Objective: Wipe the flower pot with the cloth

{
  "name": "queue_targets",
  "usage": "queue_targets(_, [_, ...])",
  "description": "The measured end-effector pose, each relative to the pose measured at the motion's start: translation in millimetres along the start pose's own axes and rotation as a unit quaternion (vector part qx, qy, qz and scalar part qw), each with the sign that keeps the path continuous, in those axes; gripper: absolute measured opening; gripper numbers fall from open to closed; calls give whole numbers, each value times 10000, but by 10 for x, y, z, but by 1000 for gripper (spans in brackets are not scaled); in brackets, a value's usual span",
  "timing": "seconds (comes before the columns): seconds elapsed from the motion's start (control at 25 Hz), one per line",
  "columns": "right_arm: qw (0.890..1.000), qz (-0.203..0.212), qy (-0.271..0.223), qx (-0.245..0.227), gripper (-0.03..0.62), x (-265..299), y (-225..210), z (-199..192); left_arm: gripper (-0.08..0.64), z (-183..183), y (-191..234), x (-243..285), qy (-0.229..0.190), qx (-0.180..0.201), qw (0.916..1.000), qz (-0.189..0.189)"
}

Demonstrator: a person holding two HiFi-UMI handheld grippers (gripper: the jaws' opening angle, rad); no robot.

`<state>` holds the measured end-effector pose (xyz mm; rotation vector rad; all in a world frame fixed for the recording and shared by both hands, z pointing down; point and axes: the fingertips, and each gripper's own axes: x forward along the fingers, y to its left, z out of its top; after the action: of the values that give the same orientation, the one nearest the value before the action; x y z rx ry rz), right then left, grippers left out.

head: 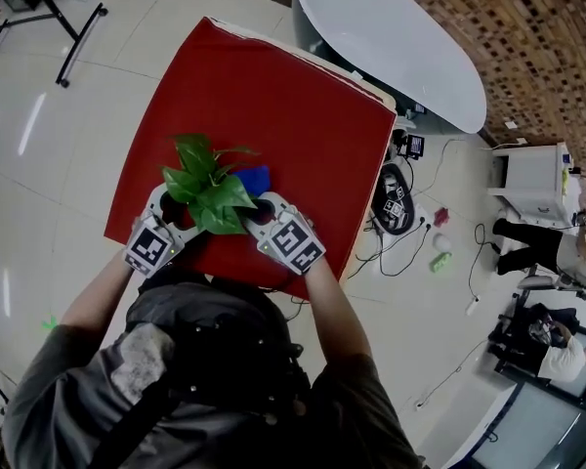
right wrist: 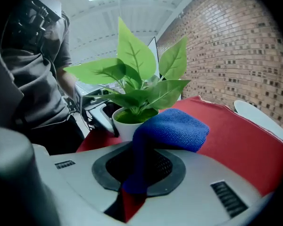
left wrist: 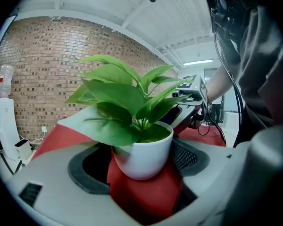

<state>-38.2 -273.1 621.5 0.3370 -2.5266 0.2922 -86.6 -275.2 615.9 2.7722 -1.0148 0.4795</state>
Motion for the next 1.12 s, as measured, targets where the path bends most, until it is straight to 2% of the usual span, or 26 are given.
queue_targets(0.24, [9991,-131,-150,370,78,-148,242,-179,434,80,-56,218,64,301,9990,-337])
queue_targets(0.4, [9980,-180,-334,505,78,-188,231,-194,439,109,-63,332,196,365,9985,-361])
queue_targets(0.68, [9986,-174,-256,430,78,-190,443,-316,451,-37,-108,208,385,338,9987,20])
queue_targets(0.84, [9988,-93,-278,399,78,-207,496,-260,451,6,-89,26,448,146,9985,276])
queue_targets(1.12, [9992,273,-265,76,78,-128,858,-226,451,57,-220,-312,268,-329,9944,971])
